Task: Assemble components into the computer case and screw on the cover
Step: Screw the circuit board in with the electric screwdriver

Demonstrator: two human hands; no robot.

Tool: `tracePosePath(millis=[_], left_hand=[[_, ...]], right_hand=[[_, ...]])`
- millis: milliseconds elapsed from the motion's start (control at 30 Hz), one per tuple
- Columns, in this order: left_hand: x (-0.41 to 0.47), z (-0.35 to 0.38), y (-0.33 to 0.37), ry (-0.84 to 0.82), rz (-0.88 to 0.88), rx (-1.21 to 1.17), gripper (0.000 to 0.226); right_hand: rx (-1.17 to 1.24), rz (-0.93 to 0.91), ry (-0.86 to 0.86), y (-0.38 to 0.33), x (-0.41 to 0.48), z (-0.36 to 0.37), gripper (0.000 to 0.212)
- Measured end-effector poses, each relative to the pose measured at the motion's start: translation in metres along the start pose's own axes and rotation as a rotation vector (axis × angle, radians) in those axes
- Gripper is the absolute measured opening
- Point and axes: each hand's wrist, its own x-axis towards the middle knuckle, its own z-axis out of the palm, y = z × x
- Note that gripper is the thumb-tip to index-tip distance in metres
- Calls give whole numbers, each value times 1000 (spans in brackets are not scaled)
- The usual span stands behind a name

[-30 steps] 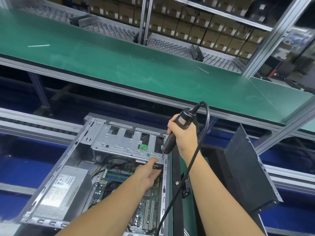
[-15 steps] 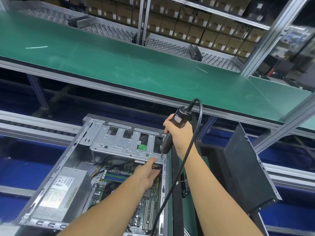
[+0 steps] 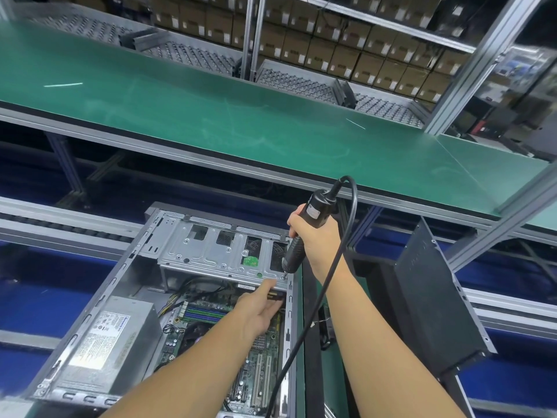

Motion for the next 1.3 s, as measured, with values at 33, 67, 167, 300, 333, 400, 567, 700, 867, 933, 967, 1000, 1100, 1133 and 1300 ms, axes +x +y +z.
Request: tracePosePath(millis=[33,67,167,300,333,400,567,700,867,933,967,1000,1100,1133,1300], left_hand=[[0,0,0,2,-1,0,28],[0,0,0,1,-2,3,28],[-2,0,1,-5,-2,4,28],[-5,-1,2,-18,-6,6,28],[-6,-1,2,-25,-6,7,30],[-7,-1,3,-35,1,8,40],[-17,-12,5,-70,12,211,66],[-22,-27,5,-160,43,523,62],[-27,-29,5,-191,43,618,50],[-34,-27,6,-224,-14,849,52],[-37,-27,8,-233,-15,991,53],[-39,-25,11,-233,5,1115,56],[-45,-12,21,-147,243,1333,60],[-45,-6,24,-105,355,1379,60],[-50,26,21,-144,711,1441,55]], right_hand=[[4,-3,-1,0,0,0,12],[21,-5,5,0,-1,0,13],[102,-19,11,1,-1,0,13],[135,-20,13,-1,-1,-1,12],[145,-23,17,-1,-1,-1,10],[155,-34,26,-1,-4,0,6],[219,-59,65,4,-10,-2,7],[182,-94,63,-4,-8,-1,3],[159,-196,54,-35,4,-5,7],[161,-221,49,-39,1,-10,9],[170,-225,42,-39,-1,-12,9],[176,-228,35,-38,-5,-14,10],[198,-235,29,-34,-16,-22,11],[214,-233,34,-32,-20,-26,11],[242,-228,107,-26,-44,-51,15]])
